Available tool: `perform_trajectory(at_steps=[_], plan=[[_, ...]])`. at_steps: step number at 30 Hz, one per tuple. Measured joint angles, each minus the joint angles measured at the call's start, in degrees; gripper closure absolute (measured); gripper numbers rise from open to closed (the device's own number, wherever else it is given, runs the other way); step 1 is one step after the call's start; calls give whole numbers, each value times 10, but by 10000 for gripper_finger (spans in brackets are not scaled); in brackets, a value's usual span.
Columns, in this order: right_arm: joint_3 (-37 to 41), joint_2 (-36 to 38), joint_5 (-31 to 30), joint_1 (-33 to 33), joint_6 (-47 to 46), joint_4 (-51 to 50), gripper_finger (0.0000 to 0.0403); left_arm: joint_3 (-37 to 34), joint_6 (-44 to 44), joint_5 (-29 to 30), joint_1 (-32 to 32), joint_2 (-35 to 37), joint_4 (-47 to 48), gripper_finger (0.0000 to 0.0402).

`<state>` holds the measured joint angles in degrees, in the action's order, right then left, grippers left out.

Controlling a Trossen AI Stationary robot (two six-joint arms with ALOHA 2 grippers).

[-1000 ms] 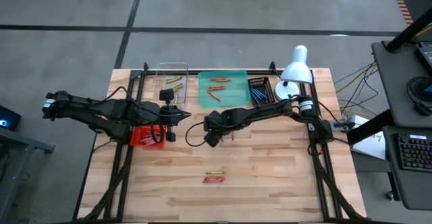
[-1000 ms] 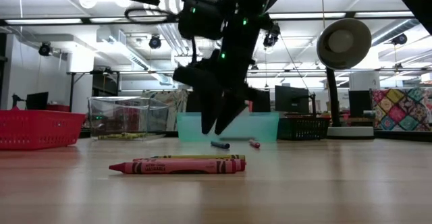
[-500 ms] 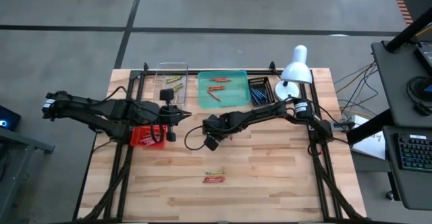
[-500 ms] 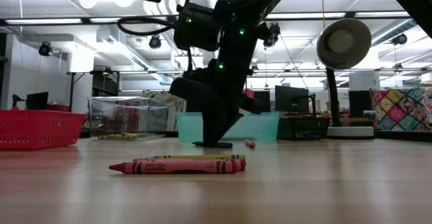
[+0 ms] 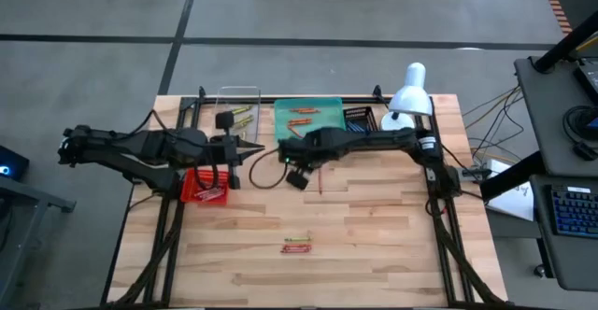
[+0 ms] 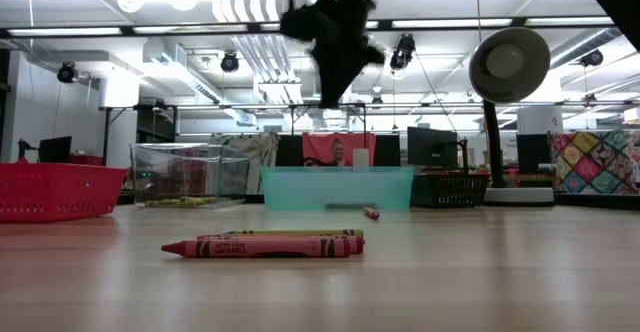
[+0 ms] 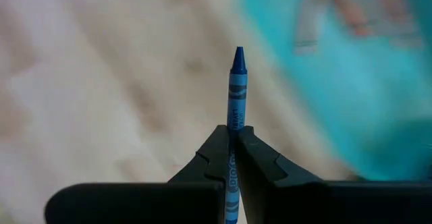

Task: Sort crayons
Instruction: Put the blue crayon into the black bin

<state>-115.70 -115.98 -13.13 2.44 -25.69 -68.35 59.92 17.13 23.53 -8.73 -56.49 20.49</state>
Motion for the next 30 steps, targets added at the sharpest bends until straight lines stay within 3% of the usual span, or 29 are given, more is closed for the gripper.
perform_trajectory(at_steps=[4,10,22,30], plan=[[-53,4,-88,22,2,-123,391,9,-9,0,0,0,1,402],[-36,5,-158,81,-11,-212,391,8,-17,0,0,0,6,402],[111,7,-182,201,38,-155,390,8,-27,0,0,0,44,402],[175,11,-200,235,32,-126,390,7,-50,0,0,0,98,402]])
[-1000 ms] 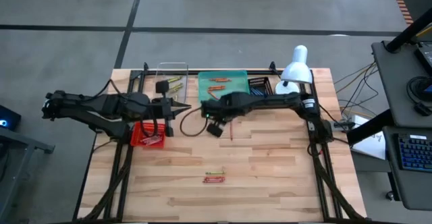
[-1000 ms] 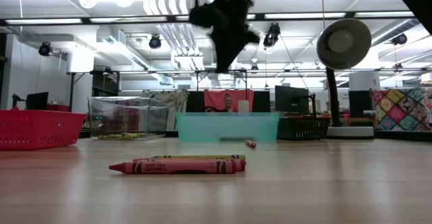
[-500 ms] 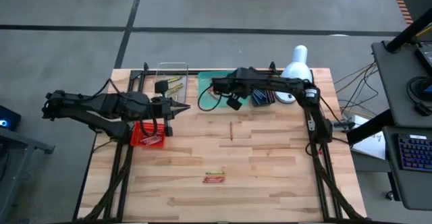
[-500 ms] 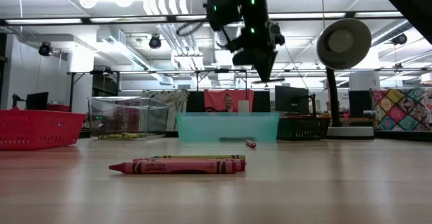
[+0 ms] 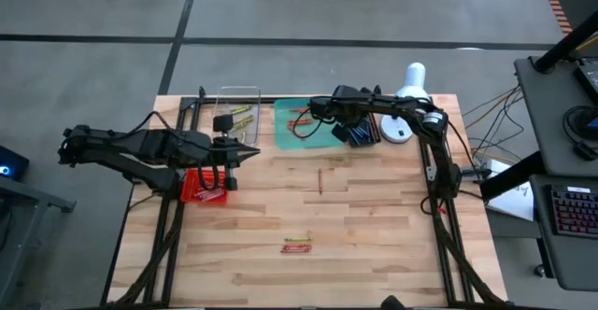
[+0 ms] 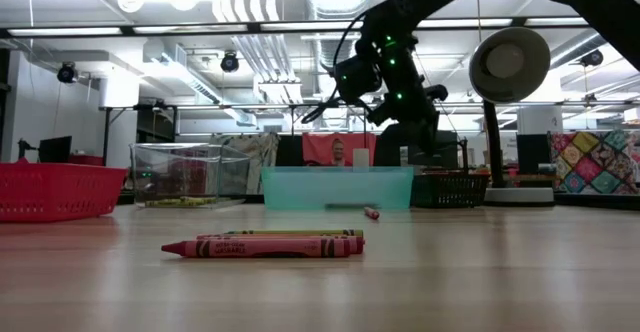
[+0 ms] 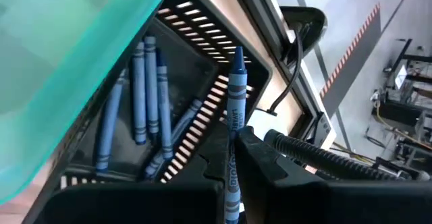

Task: Sort crayons
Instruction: Put the blue crayon into the black bin

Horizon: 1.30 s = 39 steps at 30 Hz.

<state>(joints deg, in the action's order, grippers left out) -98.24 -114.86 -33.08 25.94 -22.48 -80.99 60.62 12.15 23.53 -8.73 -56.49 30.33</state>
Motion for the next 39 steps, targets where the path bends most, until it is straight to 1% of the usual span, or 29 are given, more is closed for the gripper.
perform_trajectory(at_steps=[14,23,27,30,32,39], plan=[[1,1,5,3,28,26,390,-33,-87,0,0,0,12,402],[1,1,6,4,48,23,390,-37,-109,0,0,0,13,402],[1,1,6,4,82,17,390,-37,-114,0,0,0,16,402],[1,1,16,4,143,16,390,-37,-114,0,0,0,16,402],[1,1,22,4,159,16,390,-37,-114,0,0,0,16,402],[1,1,30,8,98,13,390,-37,-114,0,0,0,16,402]])
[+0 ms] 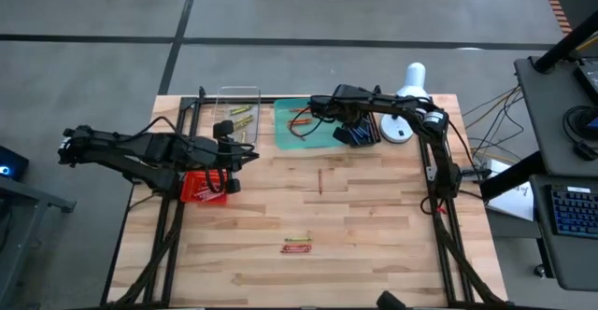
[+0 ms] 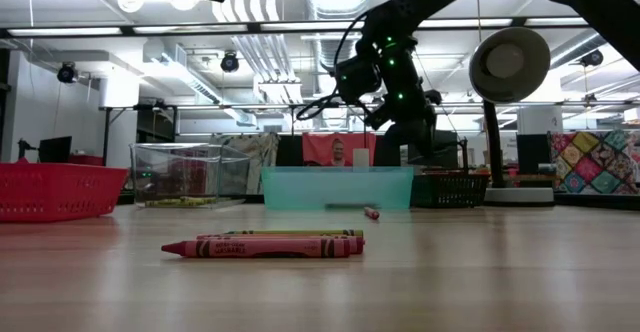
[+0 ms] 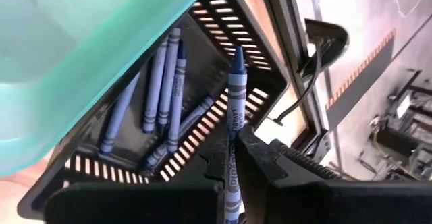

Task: Sort crayons
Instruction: Put the blue crayon into the black bin, then put the red crayon into the red bin

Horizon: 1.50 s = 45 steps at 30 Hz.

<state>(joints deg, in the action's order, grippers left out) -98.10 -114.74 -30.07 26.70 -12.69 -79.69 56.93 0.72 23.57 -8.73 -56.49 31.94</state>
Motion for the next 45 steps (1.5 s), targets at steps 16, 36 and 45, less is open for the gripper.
perform_trajectory(at_steps=[16,36,45], plan=[[0,0,6,19,-3,4,384,0,-3,0,0,0,5,402],[-19,44,38,-25,-56,-43,272,0,4,0,0,0,7,402],[-19,123,51,-137,-174,23,291,0,49,-1,0,-25,-4,402]])
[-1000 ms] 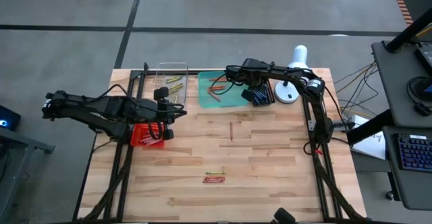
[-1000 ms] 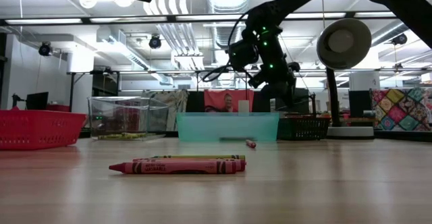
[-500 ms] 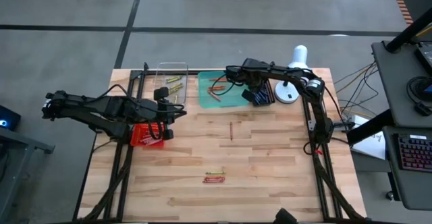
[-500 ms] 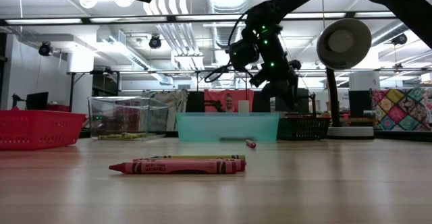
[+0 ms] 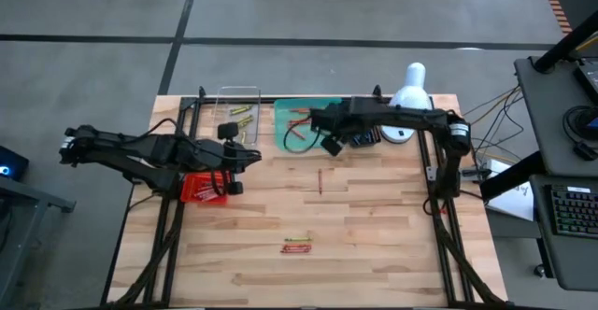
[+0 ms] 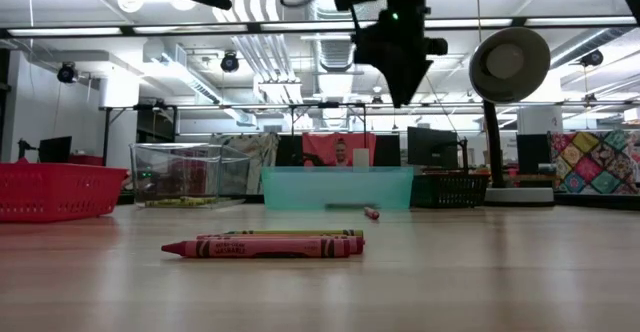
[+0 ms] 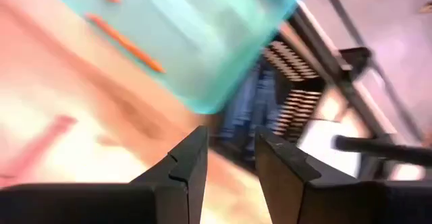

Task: Sort crayons
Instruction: Put the red crayon into the red bin

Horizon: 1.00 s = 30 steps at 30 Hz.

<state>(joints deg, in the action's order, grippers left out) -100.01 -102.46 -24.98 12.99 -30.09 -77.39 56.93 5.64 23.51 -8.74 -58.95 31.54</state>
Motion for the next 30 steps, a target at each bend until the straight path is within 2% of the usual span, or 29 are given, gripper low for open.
perform_trajectory(at_steps=[8,14,20,30], plan=[[0,-8,6,-74,-119,29,283,0,50,0,0,-24,-11,402],[3,-45,22,-116,-172,44,280,0,74,1,0,-20,-11,402],[4,-94,63,-135,-204,66,292,-1,96,4,0,-10,-7,402],[5,-173,102,-139,-226,94,299,-1,102,60,0,2,13,402]])
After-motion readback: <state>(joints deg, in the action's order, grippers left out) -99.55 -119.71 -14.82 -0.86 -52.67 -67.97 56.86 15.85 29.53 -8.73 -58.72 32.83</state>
